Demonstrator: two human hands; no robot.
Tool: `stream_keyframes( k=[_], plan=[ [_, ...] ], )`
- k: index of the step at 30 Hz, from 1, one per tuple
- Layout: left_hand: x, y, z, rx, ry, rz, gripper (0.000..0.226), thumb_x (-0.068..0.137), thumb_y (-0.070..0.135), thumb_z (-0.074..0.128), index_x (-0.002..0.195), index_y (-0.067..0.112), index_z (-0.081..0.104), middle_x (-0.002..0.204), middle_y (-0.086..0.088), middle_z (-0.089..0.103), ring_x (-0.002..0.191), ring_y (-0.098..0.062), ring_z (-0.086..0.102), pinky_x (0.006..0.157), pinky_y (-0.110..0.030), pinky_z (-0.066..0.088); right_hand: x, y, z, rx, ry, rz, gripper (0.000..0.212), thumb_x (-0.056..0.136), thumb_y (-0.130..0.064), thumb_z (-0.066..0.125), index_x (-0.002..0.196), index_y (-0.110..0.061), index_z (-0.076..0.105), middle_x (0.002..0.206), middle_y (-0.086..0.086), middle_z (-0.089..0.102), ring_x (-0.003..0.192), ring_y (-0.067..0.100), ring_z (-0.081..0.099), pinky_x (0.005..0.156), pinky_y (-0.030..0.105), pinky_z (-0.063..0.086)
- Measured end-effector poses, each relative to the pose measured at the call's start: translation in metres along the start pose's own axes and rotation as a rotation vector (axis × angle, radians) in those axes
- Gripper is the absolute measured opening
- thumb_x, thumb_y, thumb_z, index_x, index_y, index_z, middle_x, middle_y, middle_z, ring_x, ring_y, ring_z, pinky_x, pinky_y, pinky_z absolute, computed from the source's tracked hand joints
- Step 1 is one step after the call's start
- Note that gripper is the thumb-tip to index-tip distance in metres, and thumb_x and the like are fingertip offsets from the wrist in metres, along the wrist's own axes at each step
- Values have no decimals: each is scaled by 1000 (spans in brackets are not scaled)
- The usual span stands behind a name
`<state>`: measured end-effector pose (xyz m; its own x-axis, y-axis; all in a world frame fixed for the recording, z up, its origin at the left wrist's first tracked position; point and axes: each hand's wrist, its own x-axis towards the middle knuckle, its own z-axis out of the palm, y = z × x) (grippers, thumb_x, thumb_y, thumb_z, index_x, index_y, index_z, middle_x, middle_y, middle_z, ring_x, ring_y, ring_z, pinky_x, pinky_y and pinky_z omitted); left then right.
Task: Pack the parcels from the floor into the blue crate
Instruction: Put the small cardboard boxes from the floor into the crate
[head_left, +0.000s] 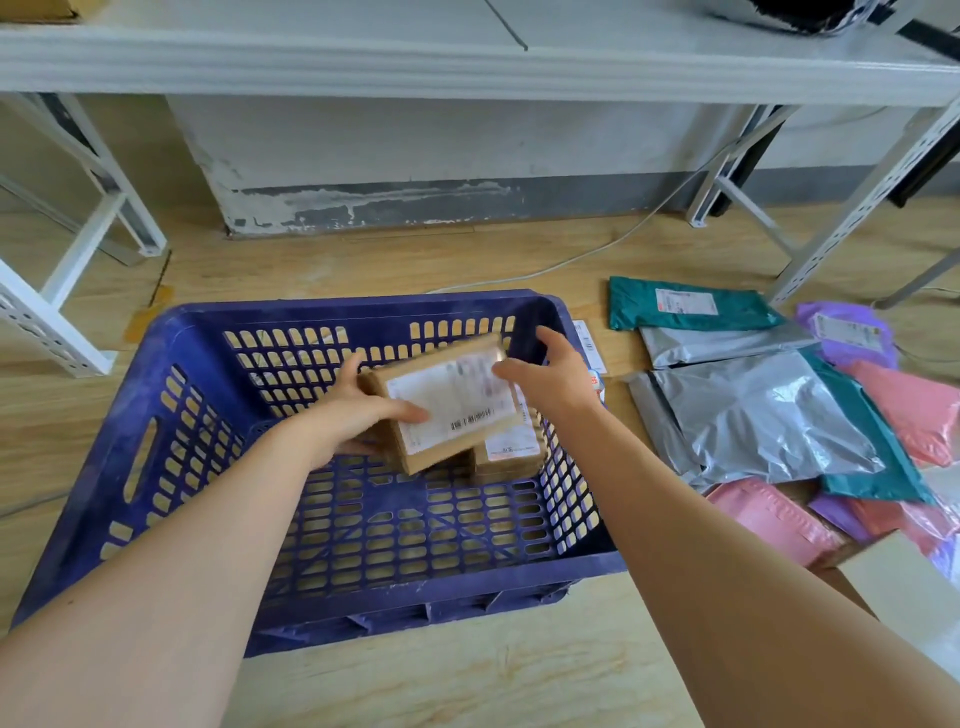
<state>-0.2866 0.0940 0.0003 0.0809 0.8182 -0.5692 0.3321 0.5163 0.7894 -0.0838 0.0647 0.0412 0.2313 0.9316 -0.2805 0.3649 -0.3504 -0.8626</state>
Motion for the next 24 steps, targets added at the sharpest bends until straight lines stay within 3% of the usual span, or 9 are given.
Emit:
stream_keyframes(
  k=[3,6,9,11,14,18,22,24],
  plan=[
    [1,-5,-9,-364,-29,-93,82,61,17,80,131,28,39,124,-10,57,104,-29,61,84,-47,54,3,9,8,74,89,214,63,84,-25,65,139,-11,38,126,6,53,106,19,51,89,31,45],
    [-6,-4,-4,-420,-143,-151,36,76,18,71,107,21,54,106,-10,64,96,-26,63,88,-44,52,-1,19,23,358,-146,495,51,81,-39,68,121,-15,46,114,9,54,101,25,58,91,37,51],
    [-8,-11,0,-187,-284,-225,58,65,23,76,117,15,53,114,-12,61,106,-28,60,86,-44,54,4,25,32,413,-184,434,44,85,-32,65,123,-18,49,115,8,60,101,24,61,89,41,53],
    [-6,-14,1,-77,-352,-265,64,62,34,76,119,16,54,120,-10,58,114,-27,54,91,-47,50,6,27,31,238,-195,422,35,88,-24,61,121,-16,52,114,7,63,100,24,62,91,42,52],
    [-3,-18,12,24,-406,-316,55,77,42,66,122,14,51,118,-11,60,110,-26,58,93,-47,48,1,37,28,-103,-332,537,24,89,-17,57,110,-8,51,119,15,61,107,30,60,95,46,50],
    [3,-27,32,137,-474,-398,49,84,28,65,128,19,44,120,-16,61,105,-30,62,93,-45,49,-5,47,30,-344,-467,569,33,93,-16,50,124,-2,47,127,19,56,115,34,57,98,46,48],
    [11,-29,53,229,-484,-420,46,90,15,59,133,11,44,128,-16,56,109,-32,60,83,-39,55,-3,60,37,-611,-461,434,39,95,-10,42,132,0,46,134,19,51,124,33,50,103,39,43],
    [15,-31,69,262,-507,-411,43,93,13,55,135,12,45,128,-14,57,110,-30,61,82,-35,56,-4,66,39,-752,-447,419,41,96,-11,36,136,-1,41,136,18,48,123,31,49,98,35,43]
  ],
)
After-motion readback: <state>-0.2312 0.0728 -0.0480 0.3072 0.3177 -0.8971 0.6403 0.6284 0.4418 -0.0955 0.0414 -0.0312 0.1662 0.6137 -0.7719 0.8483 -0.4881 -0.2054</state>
